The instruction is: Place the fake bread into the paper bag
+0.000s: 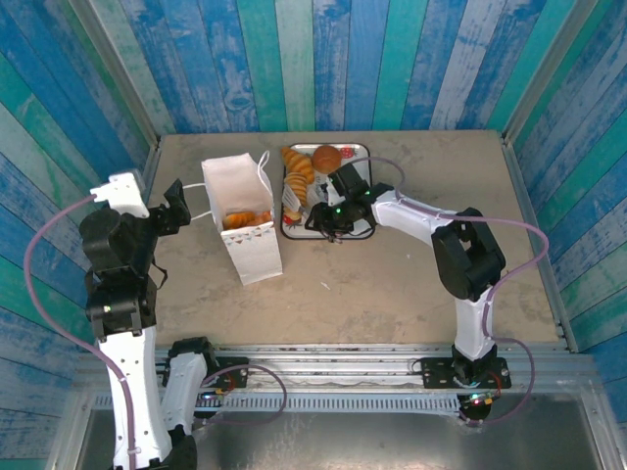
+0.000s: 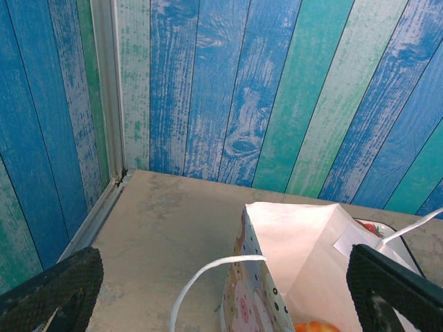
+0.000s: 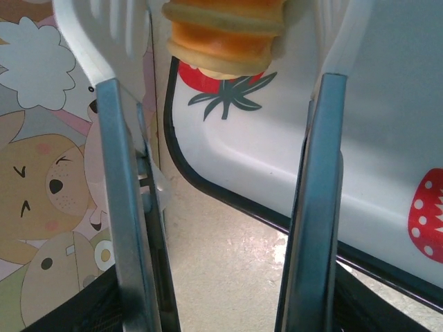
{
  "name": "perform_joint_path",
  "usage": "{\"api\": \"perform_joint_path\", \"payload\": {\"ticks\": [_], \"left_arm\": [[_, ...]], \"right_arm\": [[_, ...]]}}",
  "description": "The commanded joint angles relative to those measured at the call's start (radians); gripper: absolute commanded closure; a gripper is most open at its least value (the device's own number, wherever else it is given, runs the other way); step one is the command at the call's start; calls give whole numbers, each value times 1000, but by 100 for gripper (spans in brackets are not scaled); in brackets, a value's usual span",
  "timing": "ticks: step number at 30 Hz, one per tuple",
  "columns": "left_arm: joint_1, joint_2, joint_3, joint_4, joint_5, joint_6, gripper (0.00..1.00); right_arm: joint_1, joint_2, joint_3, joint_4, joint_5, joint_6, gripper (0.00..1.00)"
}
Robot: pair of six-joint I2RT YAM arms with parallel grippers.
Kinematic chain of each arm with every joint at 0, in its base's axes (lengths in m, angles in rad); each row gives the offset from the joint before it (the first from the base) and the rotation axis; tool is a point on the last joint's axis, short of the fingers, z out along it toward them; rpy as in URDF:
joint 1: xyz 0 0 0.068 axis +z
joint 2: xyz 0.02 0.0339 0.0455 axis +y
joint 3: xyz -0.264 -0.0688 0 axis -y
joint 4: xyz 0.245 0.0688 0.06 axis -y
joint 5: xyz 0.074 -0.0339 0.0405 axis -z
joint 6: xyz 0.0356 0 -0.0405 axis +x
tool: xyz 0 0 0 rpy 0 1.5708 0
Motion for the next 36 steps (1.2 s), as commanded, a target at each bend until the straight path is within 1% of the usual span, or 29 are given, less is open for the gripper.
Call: {"api": "perform_joint_path", "payload": {"ticks": [1, 5, 7, 9, 16, 22, 30, 36], "left_arm": [[4, 0, -7, 15, -5, 5, 6], [3, -3, -6, 15, -5, 6, 6], [3, -3, -6, 14, -7, 6, 6], [3, -2, -8, 13, -6, 8, 6], [4, -5, -17, 19, -1, -3, 6], [4, -12, -17, 16, 0, -5, 6], [4, 8, -3, -6, -12, 21, 6], [4, 73, 49, -7, 60, -12, 6]], "right_arm": [[12, 23, 43, -36, 15, -39, 47], [15, 25, 42, -46, 16, -36, 57], [15, 9, 36, -45, 21, -33, 61], [15, -19, 25, -45, 35, -30, 66], [15, -120, -21, -42, 76, -23, 75], [15, -210, -70, -44, 115, -17, 78], [16, -392, -118, -61, 177, -19, 79], [15, -530, -127, -80, 200, -30, 79]]}}
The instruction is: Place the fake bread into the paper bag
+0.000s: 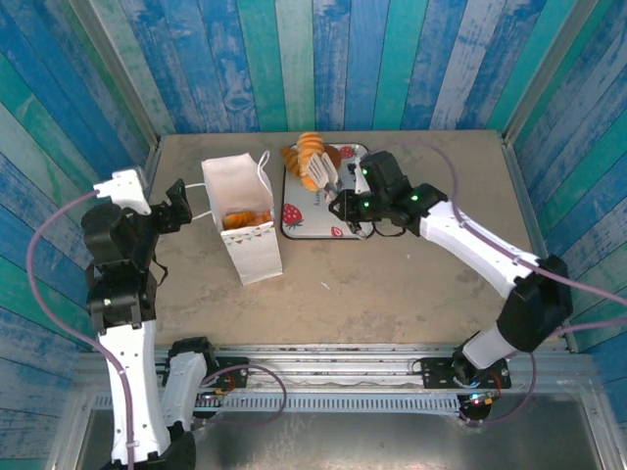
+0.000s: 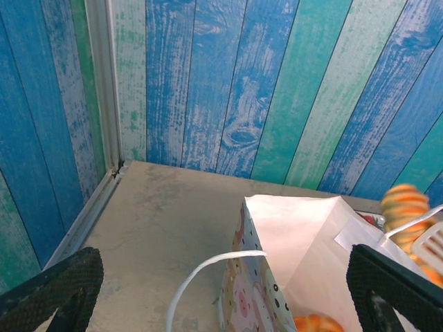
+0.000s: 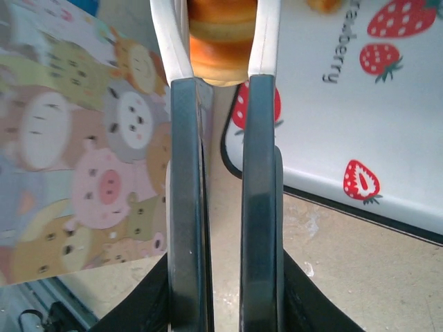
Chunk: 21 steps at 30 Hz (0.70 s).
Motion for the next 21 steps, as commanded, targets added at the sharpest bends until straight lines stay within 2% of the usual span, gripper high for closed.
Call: {"api": "perform_joint_path", "payload": {"ticks": [1, 9, 15, 21], "left_arm": [[4, 54, 53, 4, 51, -17, 6], [4, 273, 174, 35, 245, -69, 6], [4, 443, 275, -11, 290, -35, 6], [4, 541, 335, -67, 284, 54, 6]], "right_arm": [[5, -90, -2, 9, 31, -19, 79], [11, -261, 15, 24, 38, -25, 79], [69, -332, 38, 50, 74, -63, 80], [174, -345, 47, 108, 174, -121, 80]]}}
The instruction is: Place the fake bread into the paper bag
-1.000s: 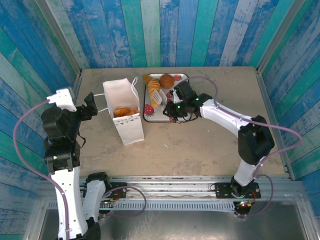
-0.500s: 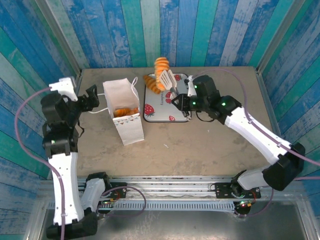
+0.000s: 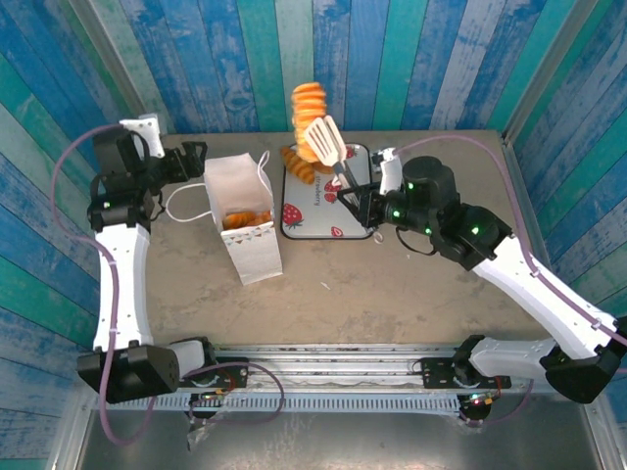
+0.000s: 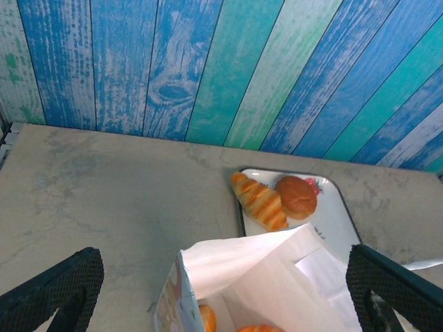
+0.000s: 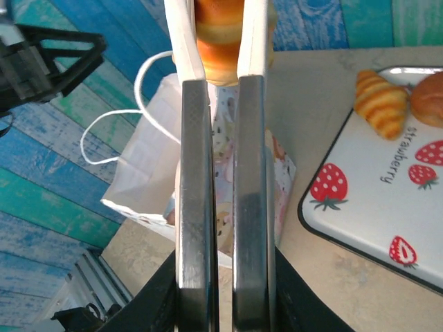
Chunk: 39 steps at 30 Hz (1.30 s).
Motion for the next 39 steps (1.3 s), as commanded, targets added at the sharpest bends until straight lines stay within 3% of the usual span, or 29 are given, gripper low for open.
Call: {"api": "perform_joint_path", "payload": {"ticks": [1, 6, 17, 27, 39], "left_arm": [[4, 75, 45, -57, 26, 69, 5], [4, 127, 28, -50, 74, 73, 0], [4, 193, -26, -24, 129, 71, 13], [4, 214, -54, -9, 115, 65, 33], [4, 220, -75, 8, 138, 53, 59]], "right_arm": [[51, -19, 24, 117, 77, -57, 80], [128, -13, 32, 203, 119, -107, 80], [269, 76, 91, 230, 138, -168, 80], [350, 171, 122, 146, 258, -163, 80], [363, 310, 227, -12, 327, -141, 80]]}}
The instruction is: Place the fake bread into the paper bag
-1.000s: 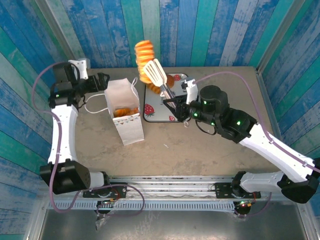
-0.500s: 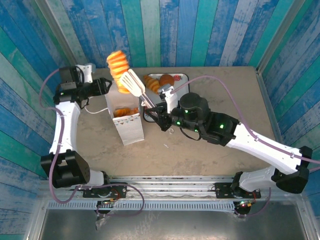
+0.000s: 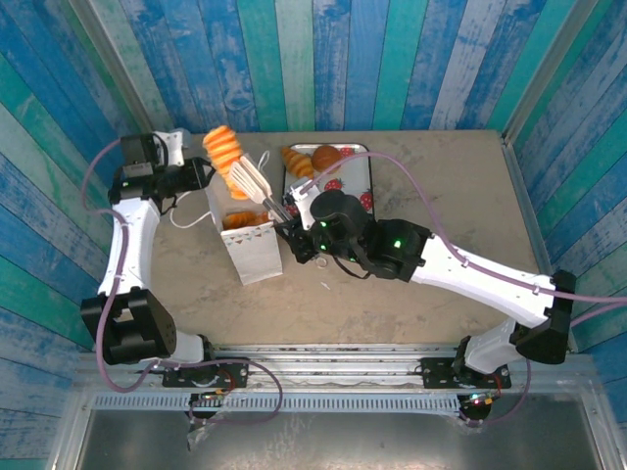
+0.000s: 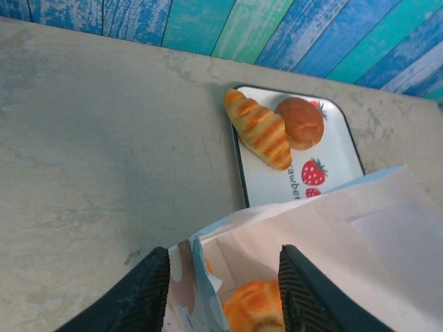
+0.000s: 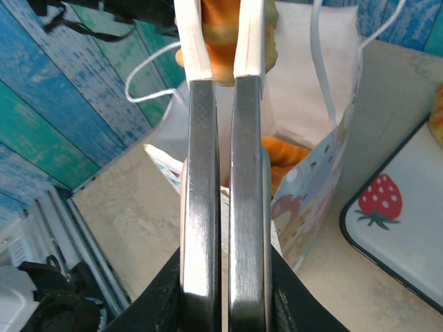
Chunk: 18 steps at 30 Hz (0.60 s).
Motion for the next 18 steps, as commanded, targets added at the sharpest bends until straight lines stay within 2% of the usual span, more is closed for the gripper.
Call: {"api": "perform_joint_path", "payload": {"ticks": [1, 11, 18], "left_arm": [[4, 27, -9, 21, 22, 2, 60], [4, 28, 5, 19, 24, 0, 63], [3, 25, 2, 17, 23, -1, 65]], "right_arm": [[9, 33, 71, -36, 49, 9, 80], [9, 119, 127, -147, 65, 22, 80], [8, 123, 127, -185, 65, 32, 79]]}}
